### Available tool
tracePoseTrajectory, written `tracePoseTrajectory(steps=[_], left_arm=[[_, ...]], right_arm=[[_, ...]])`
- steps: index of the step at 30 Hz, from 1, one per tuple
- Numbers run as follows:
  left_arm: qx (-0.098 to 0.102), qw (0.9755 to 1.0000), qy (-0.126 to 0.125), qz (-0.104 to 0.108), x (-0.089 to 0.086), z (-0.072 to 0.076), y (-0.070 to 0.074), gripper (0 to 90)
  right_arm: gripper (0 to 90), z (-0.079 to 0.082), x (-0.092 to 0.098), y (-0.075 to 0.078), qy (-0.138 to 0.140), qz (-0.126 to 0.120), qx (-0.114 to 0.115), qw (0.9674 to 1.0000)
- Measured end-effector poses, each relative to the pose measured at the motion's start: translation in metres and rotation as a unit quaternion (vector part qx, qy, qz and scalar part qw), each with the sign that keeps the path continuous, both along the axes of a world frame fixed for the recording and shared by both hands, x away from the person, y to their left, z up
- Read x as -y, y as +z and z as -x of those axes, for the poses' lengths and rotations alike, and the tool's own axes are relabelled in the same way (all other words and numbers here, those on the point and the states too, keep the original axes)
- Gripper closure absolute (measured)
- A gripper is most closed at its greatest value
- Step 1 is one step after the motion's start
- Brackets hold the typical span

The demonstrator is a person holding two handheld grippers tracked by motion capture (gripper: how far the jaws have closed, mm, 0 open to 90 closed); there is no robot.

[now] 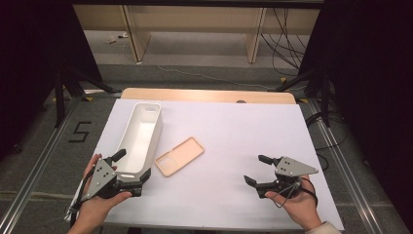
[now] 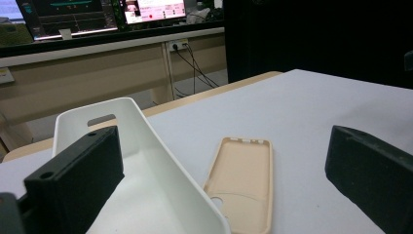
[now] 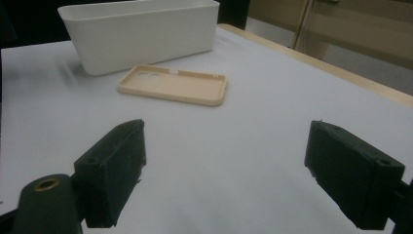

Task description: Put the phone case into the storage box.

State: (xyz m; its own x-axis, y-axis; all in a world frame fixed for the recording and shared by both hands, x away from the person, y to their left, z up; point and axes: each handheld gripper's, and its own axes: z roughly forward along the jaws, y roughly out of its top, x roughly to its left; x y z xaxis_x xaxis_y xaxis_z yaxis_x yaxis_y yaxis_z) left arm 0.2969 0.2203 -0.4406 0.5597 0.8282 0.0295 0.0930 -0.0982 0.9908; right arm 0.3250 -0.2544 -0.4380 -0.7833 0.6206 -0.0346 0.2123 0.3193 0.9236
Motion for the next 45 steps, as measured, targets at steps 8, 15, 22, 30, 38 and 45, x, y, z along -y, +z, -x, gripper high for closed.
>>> tracePoseTrajectory(steps=[8, 15, 22, 30, 38, 45], left_arm=[[-0.003, 1.0000, 0.001, -0.001, 0.000, 0.001, 0.000, 0.2], [-0.002, 1.0000, -0.008, -0.001, 0.003, -0.002, -0.001, 1.0], [-0.004, 1.0000, -0.003, 0.008, -0.002, 0.000, 0.000, 2.1], [-0.006, 0.9999, -0.002, 0.011, -0.001, 0.001, 0.000, 2.8], [-0.004, 0.9999, -0.002, 0.010, -0.001, 0.002, 0.000, 3.0], [-0.005, 0.9999, -0.002, 0.012, -0.002, 0.003, 0.000, 3.1]], right_arm=[[18.2, -0.005, -0.002, -0.001, 0.009, -0.004, 0.014, 0.9999], [59.4, -0.007, -0.006, 0.005, 0.027, 0.013, 0.017, 0.9994], [90.0, -0.016, -0.024, 0.007, 0.047, 0.052, -0.003, 0.9975], [90.0, -0.040, -0.058, 0.010, 0.064, 0.076, -0.020, 0.9949], [90.0, -0.069, -0.091, 0.006, 0.068, 0.089, -0.030, 0.9932], [90.0, -0.095, -0.115, 0.000, 0.067, 0.105, -0.037, 0.9915]])
